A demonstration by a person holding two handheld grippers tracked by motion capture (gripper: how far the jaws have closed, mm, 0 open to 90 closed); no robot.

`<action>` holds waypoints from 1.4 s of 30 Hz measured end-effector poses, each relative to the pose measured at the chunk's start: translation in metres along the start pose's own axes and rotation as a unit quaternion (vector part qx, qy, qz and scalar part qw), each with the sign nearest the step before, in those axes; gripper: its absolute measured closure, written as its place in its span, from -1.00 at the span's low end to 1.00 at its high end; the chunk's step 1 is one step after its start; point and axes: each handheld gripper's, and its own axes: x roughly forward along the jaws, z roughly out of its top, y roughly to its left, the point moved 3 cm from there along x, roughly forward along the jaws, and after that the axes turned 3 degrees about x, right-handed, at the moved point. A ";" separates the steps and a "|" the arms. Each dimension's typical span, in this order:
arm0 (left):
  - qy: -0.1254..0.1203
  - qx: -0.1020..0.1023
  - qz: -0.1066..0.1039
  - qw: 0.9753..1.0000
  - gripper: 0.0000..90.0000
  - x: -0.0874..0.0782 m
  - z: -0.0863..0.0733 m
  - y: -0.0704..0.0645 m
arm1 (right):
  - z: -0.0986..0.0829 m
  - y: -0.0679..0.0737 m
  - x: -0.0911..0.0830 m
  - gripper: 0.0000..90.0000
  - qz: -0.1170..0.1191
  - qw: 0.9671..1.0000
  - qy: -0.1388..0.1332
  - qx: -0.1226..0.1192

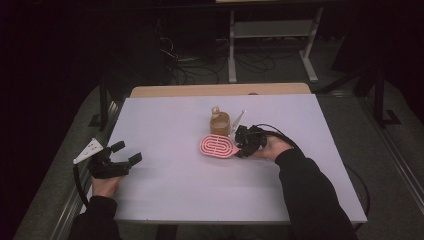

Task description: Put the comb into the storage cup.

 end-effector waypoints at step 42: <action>0.015 0.001 -0.026 1.000 -1.00 0.003 0.009 -0.013 | 0.021 0.012 -0.096 0.53 -0.054 0.995 -0.087 -0.018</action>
